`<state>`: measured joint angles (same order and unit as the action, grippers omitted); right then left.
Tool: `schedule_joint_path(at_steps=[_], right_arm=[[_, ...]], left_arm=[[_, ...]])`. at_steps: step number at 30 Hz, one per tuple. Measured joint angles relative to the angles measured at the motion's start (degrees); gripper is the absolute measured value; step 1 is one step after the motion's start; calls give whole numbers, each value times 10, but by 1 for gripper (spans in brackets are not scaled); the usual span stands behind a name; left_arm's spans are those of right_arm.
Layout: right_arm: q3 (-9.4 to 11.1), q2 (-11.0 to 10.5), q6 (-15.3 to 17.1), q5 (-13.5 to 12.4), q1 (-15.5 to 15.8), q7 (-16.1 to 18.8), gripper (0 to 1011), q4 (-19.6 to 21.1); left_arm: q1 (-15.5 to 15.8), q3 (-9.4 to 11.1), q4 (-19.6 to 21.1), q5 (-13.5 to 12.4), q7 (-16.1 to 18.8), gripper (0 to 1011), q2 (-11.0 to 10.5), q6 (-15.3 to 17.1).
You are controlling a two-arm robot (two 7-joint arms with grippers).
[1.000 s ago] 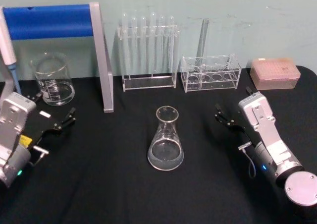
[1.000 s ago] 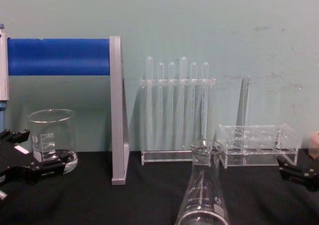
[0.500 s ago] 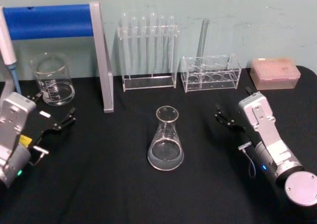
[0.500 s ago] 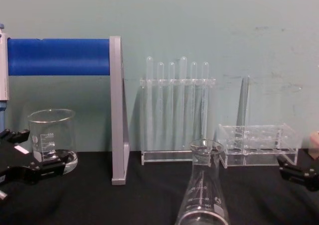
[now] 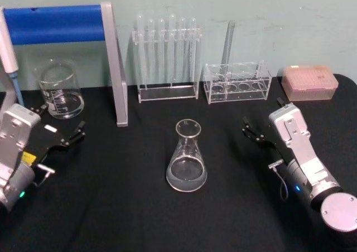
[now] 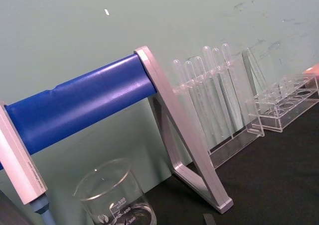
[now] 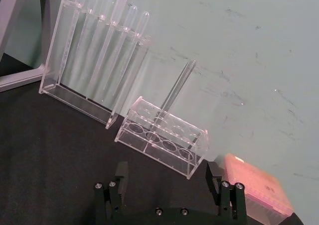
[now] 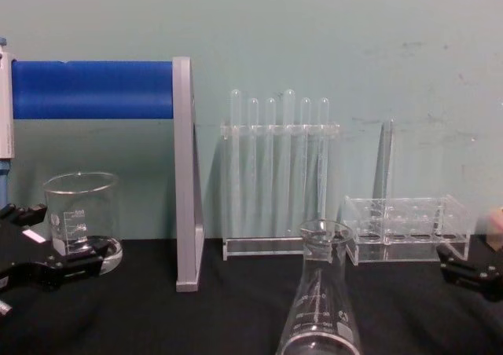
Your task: Grasp the erlenmeyer flask with one hand, shake it three times, then place it back.
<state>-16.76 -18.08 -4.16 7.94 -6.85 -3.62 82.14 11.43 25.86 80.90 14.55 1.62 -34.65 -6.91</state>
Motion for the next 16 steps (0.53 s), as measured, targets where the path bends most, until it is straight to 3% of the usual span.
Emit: schedule_joint_path(at_steps=[16], right_arm=[[0, 0, 0, 0, 0, 0, 1000, 0]], left_arm=[[0, 0, 0, 0, 0, 1001, 0, 0]])
